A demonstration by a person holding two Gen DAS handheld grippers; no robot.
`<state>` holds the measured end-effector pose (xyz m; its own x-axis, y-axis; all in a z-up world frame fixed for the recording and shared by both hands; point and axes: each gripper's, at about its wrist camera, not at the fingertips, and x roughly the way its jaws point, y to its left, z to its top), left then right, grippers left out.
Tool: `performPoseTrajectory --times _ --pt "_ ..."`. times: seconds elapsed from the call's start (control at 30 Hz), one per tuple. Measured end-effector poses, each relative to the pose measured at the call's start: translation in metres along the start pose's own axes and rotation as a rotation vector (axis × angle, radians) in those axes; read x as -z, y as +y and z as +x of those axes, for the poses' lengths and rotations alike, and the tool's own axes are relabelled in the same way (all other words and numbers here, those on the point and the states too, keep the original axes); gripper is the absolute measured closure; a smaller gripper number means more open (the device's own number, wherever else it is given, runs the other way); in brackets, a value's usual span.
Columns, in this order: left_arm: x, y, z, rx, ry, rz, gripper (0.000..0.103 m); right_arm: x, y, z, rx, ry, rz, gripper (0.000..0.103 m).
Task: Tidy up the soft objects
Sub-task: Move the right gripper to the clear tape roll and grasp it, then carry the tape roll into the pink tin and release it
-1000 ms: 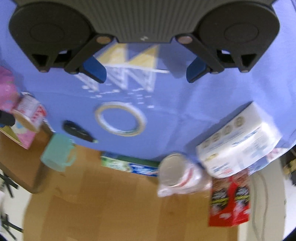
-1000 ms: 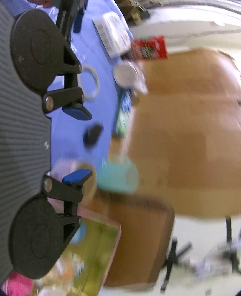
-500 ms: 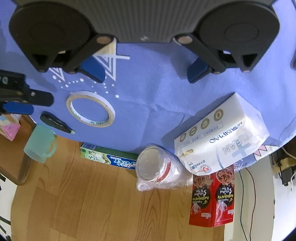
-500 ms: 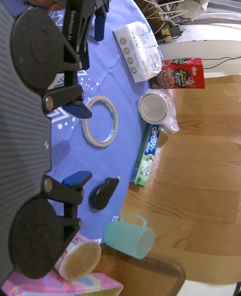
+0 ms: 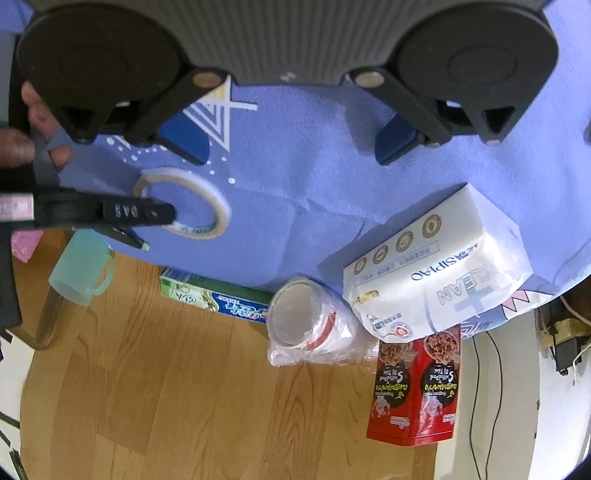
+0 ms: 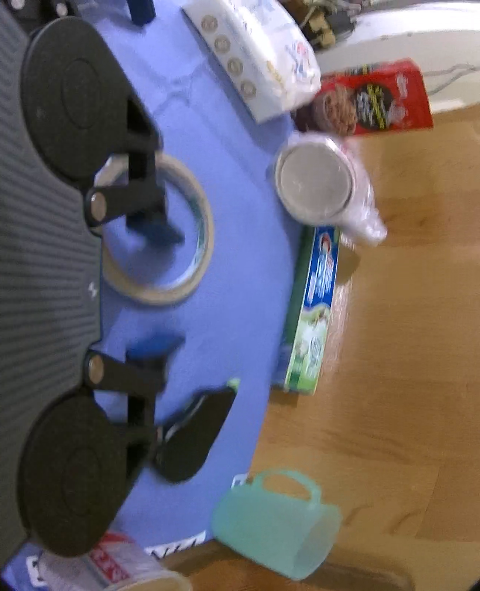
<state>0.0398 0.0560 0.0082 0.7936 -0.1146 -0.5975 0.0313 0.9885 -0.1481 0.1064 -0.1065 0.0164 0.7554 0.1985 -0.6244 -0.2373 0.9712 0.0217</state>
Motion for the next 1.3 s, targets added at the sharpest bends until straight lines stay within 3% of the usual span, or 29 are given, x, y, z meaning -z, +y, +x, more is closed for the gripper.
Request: performPoseTrajectory --times 0.03,0.27,0.43,0.6,0.7,0.8,0.83,0.87,0.93,1.03,1.13,1.3 --pt "0.000 0.000 -0.001 0.003 -0.006 -0.002 0.005 0.002 0.005 -0.004 0.006 -0.003 -0.036 0.092" --pt "0.004 -0.007 -0.011 0.016 -0.066 0.040 0.009 0.037 0.012 -0.049 -0.003 -0.033 -0.150 0.092" --pt "0.009 -0.014 -0.016 0.067 -0.066 0.088 0.024 0.062 0.002 -0.081 -0.031 -0.033 -0.148 0.092" --pt "0.023 -0.021 -0.029 0.163 -0.001 0.101 0.036 0.092 -0.014 -0.117 -0.064 -0.046 -0.102 0.092" --pt "0.032 -0.031 -0.045 0.248 0.031 0.113 0.038 0.109 -0.019 -0.137 -0.074 -0.063 -0.088 0.089" --pt "0.036 -0.042 -0.053 0.327 0.080 0.117 0.046 0.118 -0.026 -0.152 -0.123 -0.094 -0.034 0.084" --pt "0.036 -0.046 -0.053 0.335 0.092 0.123 0.046 0.120 -0.028 -0.157 -0.148 -0.112 -0.016 0.068" --pt "0.037 -0.051 -0.053 0.327 0.106 0.133 0.048 0.122 -0.029 -0.162 -0.173 -0.132 -0.001 0.043" --pt "0.036 -0.057 -0.053 0.326 0.136 0.140 0.048 0.124 -0.027 -0.170 -0.216 -0.153 0.002 0.018" --pt "0.040 -0.068 -0.056 0.362 0.186 0.163 0.055 0.127 -0.015 -0.168 -0.263 -0.119 -0.065 0.015" --pt "0.050 -0.084 -0.061 0.331 0.160 0.246 0.067 0.132 -0.002 -0.148 -0.204 -0.061 -0.129 0.017" --pt "0.044 -0.095 -0.066 0.320 0.138 0.224 0.069 0.131 -0.003 -0.150 -0.192 -0.112 -0.118 0.023"
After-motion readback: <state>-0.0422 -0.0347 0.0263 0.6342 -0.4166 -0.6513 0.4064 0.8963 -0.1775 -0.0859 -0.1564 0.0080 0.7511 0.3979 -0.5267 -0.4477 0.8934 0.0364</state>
